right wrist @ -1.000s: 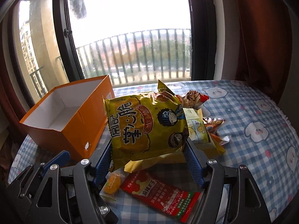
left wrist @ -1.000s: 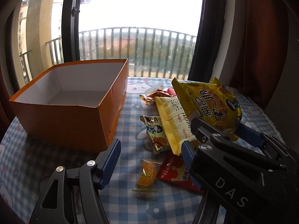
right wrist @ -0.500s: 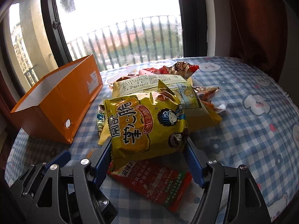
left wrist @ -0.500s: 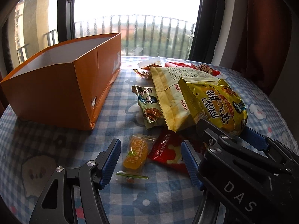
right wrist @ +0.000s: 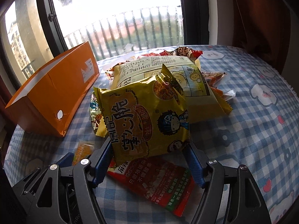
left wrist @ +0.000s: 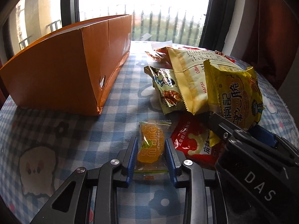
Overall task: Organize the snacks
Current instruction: 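Carry both packets over the orange box and open both tools to drop them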
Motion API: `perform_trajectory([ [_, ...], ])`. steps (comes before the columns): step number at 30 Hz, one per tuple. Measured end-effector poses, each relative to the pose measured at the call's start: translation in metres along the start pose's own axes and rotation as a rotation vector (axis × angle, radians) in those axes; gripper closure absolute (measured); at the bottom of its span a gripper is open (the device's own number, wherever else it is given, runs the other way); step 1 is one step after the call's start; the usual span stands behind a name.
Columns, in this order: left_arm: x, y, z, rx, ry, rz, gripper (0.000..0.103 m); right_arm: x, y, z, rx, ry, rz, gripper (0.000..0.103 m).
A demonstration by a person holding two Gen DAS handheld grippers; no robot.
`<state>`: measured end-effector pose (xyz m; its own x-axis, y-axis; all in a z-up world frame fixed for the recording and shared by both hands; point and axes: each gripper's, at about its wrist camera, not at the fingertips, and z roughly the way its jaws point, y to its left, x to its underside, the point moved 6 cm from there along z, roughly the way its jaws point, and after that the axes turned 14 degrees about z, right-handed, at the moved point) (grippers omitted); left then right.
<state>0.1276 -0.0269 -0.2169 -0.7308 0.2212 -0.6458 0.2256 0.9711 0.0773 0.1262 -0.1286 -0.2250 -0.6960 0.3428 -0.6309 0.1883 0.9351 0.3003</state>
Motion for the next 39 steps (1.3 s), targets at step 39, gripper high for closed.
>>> perform_trajectory([
  [39,-0.082,0.049,-0.116,-0.067,-0.332,0.007,0.078,-0.071,0.100,-0.093,-0.144,-0.211,-0.082,0.028],
])
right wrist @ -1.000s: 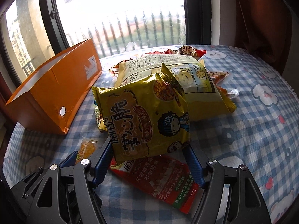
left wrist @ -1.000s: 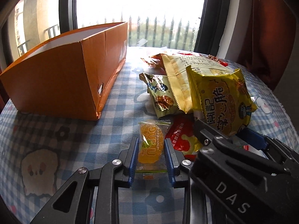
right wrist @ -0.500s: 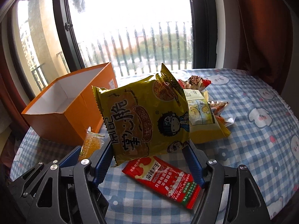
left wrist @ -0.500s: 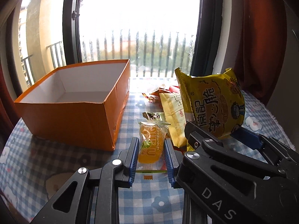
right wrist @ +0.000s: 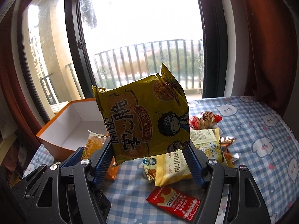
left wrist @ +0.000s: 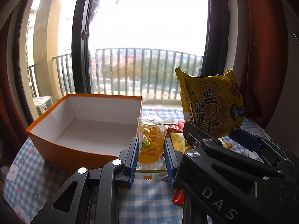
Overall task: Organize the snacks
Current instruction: 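Carry both packets over the orange box and open both tools to drop them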
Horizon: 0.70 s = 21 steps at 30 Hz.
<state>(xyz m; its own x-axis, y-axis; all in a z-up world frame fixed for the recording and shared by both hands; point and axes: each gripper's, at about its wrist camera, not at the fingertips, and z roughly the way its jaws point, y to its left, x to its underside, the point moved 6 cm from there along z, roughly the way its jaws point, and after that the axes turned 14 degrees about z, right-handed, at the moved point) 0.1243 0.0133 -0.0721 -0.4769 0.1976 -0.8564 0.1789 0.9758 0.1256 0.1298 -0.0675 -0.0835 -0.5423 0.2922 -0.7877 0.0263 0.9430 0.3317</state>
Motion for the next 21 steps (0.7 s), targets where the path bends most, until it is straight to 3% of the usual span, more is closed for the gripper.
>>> perform_trajectory([
  [12,-0.026,0.062,0.031,-0.054,-0.015,-0.031,0.078,-0.032,0.055,0.040,-0.073,-0.025,-0.010,0.028],
  [17,-0.022,0.089,0.049,-0.082,0.011,-0.047,0.077,-0.032,0.078,0.066,-0.100,-0.001,-0.008,0.028],
  [21,-0.009,0.105,0.067,-0.097,0.074,-0.069,0.077,-0.023,0.093,0.094,-0.126,0.059,0.003,0.028],
])
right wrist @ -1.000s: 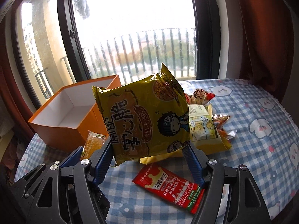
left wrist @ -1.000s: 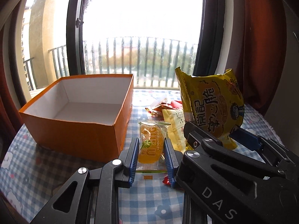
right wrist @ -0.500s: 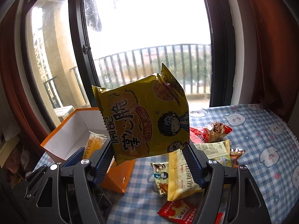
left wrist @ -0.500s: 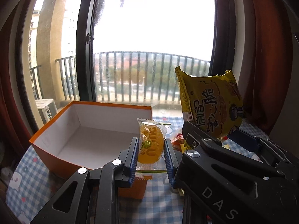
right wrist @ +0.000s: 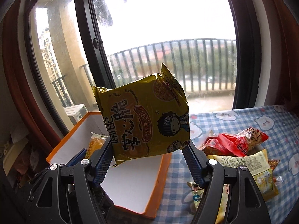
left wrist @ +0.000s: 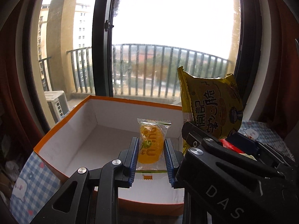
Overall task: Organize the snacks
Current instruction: 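Carry both packets over the orange box and open both tools to drop them, then withdraw both tools from the box back toward the snack pile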
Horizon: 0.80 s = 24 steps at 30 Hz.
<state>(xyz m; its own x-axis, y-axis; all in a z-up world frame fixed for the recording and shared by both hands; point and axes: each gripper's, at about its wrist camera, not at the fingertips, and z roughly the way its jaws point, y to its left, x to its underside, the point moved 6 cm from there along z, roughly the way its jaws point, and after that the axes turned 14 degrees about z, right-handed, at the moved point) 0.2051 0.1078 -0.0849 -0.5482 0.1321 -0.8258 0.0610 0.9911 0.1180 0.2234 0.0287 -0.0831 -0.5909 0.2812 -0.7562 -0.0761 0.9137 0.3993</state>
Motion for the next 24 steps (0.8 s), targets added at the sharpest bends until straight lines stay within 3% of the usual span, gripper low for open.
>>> perform_trajectory([
  [5,0.017,0.013,0.026,0.000,0.095,-0.033,0.067,0.021,0.004,0.039,-0.032,0.099,0.072,0.023],
  [7,0.019,0.014,0.030,-0.003,0.106,-0.043,0.047,0.025,0.005,0.047,-0.024,0.093,0.087,0.015],
  [9,0.021,0.013,0.034,-0.003,0.115,-0.047,0.040,0.023,0.008,0.048,-0.008,0.049,0.063,0.010],
  [24,0.012,0.007,0.046,0.000,0.143,-0.039,0.025,0.012,-0.004,0.068,-0.012,0.076,0.055,0.007],
])
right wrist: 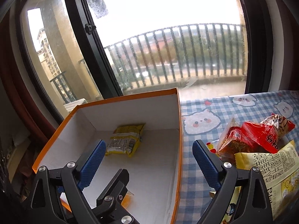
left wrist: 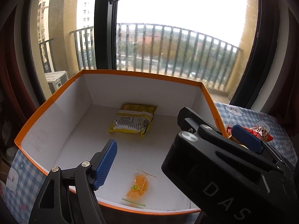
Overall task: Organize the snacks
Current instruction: 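Withdraw both tools from the box back toward the snack pile, then lower the left tool onto the red spicy-strip packet and close on it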
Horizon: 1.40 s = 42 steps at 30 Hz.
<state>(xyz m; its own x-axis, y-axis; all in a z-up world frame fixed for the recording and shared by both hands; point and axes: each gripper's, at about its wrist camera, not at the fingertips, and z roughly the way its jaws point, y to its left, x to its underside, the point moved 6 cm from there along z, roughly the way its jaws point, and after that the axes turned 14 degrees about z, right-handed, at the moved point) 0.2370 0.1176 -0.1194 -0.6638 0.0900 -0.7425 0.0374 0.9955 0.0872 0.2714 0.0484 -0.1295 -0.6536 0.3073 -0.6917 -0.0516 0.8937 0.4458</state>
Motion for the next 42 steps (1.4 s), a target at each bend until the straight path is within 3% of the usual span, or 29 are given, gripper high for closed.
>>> perform_trajectory([
  [5,0.007,-0.007,-0.016,-0.036,-0.007,0.013,0.018,0.003,-0.009,-0.014,0.005,0.014,0.024,0.007],
  [24,0.030,-0.070,-0.079,0.000,-0.076,0.040,0.012,0.012,-0.054,-0.120,0.094,-0.101,-0.052,0.007],
  [42,0.083,-0.147,-0.092,0.068,-0.038,0.045,0.011,0.050,-0.122,-0.163,0.121,-0.049,-0.113,0.008],
])
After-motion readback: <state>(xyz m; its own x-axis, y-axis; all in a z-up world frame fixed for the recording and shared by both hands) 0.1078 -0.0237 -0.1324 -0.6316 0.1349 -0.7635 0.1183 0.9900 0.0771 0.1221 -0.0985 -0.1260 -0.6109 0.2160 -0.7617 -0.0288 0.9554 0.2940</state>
